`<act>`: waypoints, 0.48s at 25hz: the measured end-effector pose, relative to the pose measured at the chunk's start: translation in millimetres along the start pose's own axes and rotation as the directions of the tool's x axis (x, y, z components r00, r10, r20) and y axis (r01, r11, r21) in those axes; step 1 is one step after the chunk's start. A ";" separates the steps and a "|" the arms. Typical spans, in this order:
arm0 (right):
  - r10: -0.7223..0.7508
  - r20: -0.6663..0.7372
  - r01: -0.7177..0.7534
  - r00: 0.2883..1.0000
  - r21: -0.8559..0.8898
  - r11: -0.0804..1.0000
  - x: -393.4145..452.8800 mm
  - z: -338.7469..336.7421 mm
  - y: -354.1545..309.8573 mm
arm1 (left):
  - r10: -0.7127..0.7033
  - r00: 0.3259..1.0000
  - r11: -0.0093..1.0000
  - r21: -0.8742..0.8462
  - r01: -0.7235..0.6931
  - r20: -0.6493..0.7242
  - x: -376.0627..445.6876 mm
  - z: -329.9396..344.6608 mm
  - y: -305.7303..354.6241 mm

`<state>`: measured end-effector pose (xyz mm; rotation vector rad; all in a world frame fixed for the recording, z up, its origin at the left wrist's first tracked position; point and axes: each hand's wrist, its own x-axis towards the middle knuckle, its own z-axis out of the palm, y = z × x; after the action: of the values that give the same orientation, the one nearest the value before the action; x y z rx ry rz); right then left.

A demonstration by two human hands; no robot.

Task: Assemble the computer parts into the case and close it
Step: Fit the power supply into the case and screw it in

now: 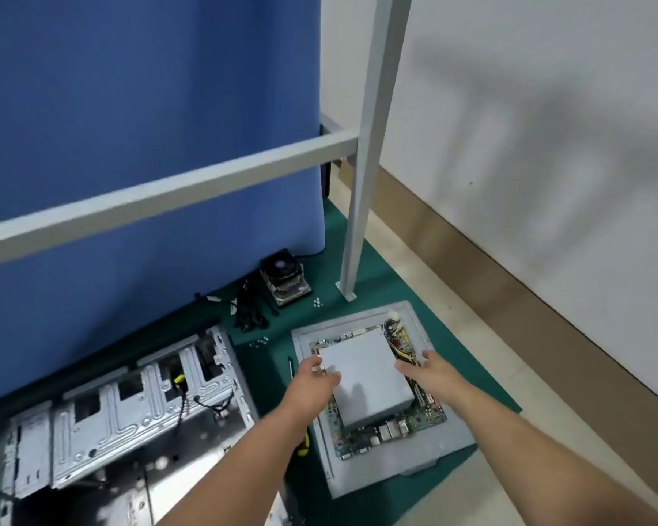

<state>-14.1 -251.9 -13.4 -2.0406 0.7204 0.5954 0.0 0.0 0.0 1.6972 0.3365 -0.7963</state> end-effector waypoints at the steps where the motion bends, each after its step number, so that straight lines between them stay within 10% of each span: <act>1: 0.021 0.019 -0.022 1.000 0.036 0.999 12.1 2.1 1.4 | -0.064 0.997 0.998 -0.030 0.063 -0.033 11.0 11.6 -4.5; 12: 0.050 0.228 -0.075 0.972 0.101 0.992 56.9 25.5 2.0 | -0.255 0.965 0.931 -0.257 0.260 0.053 53.3 44.5 -28.2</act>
<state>21.9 -246.4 -64.1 -1.8203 0.6692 0.7923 7.1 -43.7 -60.5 1.4124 0.6343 -0.9157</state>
